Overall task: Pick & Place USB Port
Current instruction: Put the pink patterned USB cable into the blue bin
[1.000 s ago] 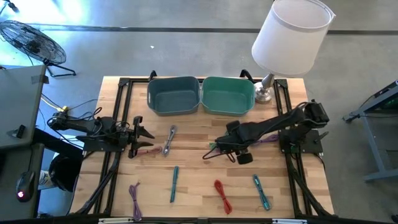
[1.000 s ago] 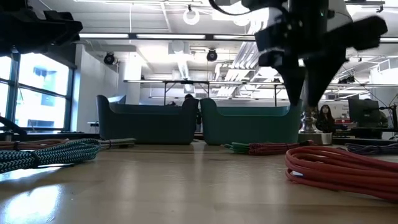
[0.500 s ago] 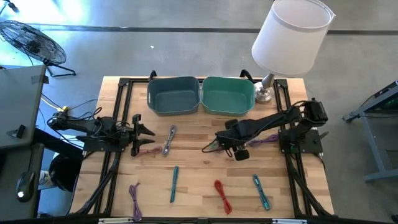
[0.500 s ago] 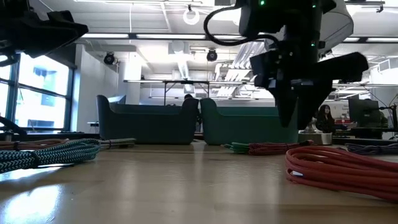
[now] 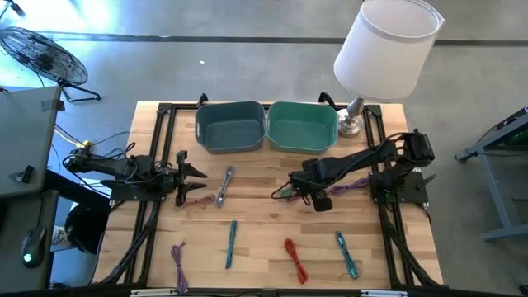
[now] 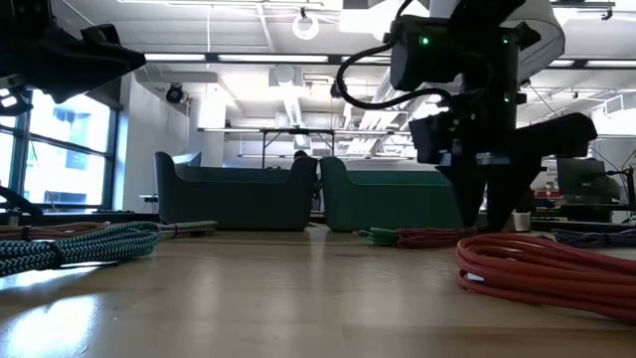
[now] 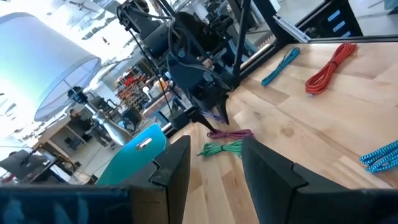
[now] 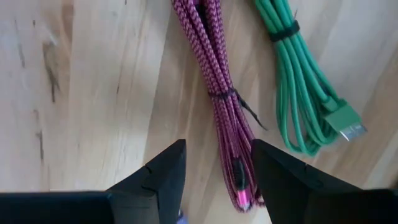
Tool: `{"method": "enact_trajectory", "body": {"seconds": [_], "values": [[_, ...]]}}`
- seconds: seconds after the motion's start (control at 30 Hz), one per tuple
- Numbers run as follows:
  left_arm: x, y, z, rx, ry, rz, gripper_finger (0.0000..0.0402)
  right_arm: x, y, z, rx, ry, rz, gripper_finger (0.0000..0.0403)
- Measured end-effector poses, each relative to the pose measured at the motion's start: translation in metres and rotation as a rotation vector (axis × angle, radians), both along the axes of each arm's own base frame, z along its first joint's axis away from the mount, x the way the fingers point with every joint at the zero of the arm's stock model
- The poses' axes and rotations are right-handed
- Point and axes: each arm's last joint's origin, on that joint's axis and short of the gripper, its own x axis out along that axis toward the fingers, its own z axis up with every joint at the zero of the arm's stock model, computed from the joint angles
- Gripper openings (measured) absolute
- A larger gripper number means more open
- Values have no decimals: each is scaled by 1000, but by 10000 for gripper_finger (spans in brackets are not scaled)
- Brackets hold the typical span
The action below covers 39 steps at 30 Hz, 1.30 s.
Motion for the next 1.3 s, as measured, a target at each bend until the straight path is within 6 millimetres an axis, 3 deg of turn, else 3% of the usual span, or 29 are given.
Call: {"method": "enact_trajectory", "body": {"seconds": [0.4,0.5,0.67,0.83,1.03,1.3], "values": [[0,0,0,21,-1,-1,140,-5,-11,-17,11,-69,-75,162],[0,0,0,20,-1,-1,140,-8,-12,-21,-2,-70,-92,126],[0,0,0,21,-1,-1,140,-9,-13,-23,-31,-79,-112,21],[0,0,0,21,-1,-1,140,-8,-4,-22,-63,-81,-99,18],[0,0,0,20,-1,2,140,-4,25,-3,-85,-18,-56,7],[0,1,-1,21,4,26,140,17,69,69,-274,-159,30,1]]}}
